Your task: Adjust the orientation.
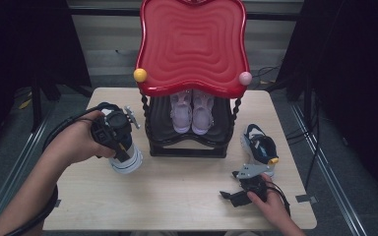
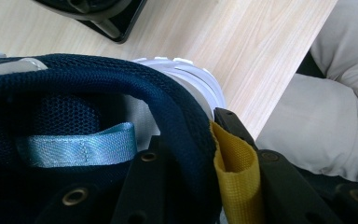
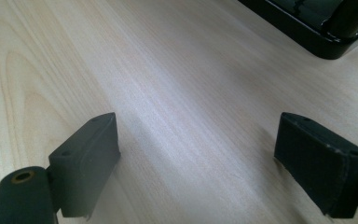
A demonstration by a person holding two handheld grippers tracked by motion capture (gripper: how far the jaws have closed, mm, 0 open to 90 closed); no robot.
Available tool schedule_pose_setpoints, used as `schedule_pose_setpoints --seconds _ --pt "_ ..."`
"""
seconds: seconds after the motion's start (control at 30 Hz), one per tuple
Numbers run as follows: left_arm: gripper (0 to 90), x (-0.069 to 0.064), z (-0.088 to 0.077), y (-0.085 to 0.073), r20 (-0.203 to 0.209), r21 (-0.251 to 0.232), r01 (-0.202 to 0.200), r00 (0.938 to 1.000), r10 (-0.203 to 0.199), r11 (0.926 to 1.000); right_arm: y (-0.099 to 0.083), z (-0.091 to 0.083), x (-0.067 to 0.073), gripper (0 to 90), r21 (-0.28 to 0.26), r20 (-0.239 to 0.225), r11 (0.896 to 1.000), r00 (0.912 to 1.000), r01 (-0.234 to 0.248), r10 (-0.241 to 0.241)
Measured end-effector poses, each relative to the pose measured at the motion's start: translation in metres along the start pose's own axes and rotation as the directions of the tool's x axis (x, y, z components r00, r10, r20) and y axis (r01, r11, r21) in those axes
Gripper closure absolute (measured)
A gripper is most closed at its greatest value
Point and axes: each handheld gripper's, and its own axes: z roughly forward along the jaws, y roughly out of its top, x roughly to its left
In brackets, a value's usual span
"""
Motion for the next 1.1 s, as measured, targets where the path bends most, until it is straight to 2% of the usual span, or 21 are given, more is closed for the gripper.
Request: schedule_pose_setpoints --seconds 0.13,0.17,0.37,0.47,0.5,0.57,0.67,0.7,0.8,0.87,0.9,0.93,0.97,1.1 --pt "73.8 -0.001 -0.011 0.002 -0.008 -0.014 -0.002 1.0000 0.002 0.9999 0.000 0.000 0.000 13.0 0.002 -0.003 1.000 1.0000 -0.003 0.003" --pt "73.8 0.000 -0.014 0.003 -0.010 -0.005 -0.015 0.9998 0.015 0.9999 0.000 0.000 0.000 13.0 0.000 0.000 1.000 1.0000 0.000 0.000" --pt "73.8 0.000 -0.031 0.006 -0.046 0.005 -0.032 0.9984 0.032 0.9995 0.000 0.000 0.000 13.0 0.000 0.000 1.000 1.0000 0.000 0.000" --pt "73.8 0.000 -0.040 0.008 -0.053 -0.005 -0.038 0.9979 0.038 0.9992 0.000 0.000 0.000 13.0 0.000 0.000 1.000 1.0000 0.000 0.000" --pt "73.8 0.000 -0.042 0.008 -0.051 -0.021 -0.031 0.9983 0.030 0.9993 0.000 0.000 0.000 13.0 0.002 -0.005 1.000 1.0000 -0.003 0.003" --pt "73.7 0.000 -0.047 0.009 -0.057 -0.019 -0.050 0.9972 0.049 0.9986 0.000 0.000 0.000 13.0 0.002 -0.003 1.000 1.0000 -0.004 0.004" --pt "73.7 -0.002 -0.051 0.011 -0.072 -0.038 -0.037 0.9968 0.034 0.9986 0.000 0.000 0.000 13.0 0.002 -0.003 1.000 1.0000 -0.003 0.003" --pt "73.7 -0.002 -0.053 0.011 -0.071 -0.030 -0.036 0.9969 0.034 0.9989 0.000 0.000 0.000 13.0 0.002 -0.004 1.000 1.0000 -0.004 0.004" --pt "73.6 -0.001 -0.058 0.014 -0.082 -0.010 -0.050 0.9954 0.050 0.9987 0.000 0.000 0.000 13.0 0.002 -0.003 1.000 1.0000 -0.003 0.003" --pt "73.6 -0.003 -0.061 0.015 -0.088 -0.028 -0.044 0.9953 0.041 0.9986 0.000 0.000 0.000 13.0 0.006 -0.005 1.000 1.0000 -0.004 0.004" --pt "73.7 -0.002 -0.065 0.016 -0.084 -0.016 -0.065 0.9944 0.064 0.9978 0.000 0.000 0.000 13.0 0.006 -0.005 1.000 1.0000 -0.004 0.004" --pt "73.6 -0.003 -0.065 0.016 -0.084 -0.036 -0.048 0.9955 0.045 0.9982 0.000 0.000 0.000 13.0 0.006 -0.005 1.000 1.0000 -0.004 0.004" --pt "73.6 -0.003 -0.068 0.017 -0.086 -0.032 -0.060 0.9947 0.057 0.9977 0.000 0.000 0.000 13.0 0.006 -0.006 1.000 1.0000 -0.004 0.004" --pt "73.6 -0.004 -0.078 0.020 -0.102 -0.033 -0.060 0.9932 0.056 0.9977 0.000 0.000 0.000 13.0 0.006 -0.005 1.000 1.0000 -0.004 0.004"
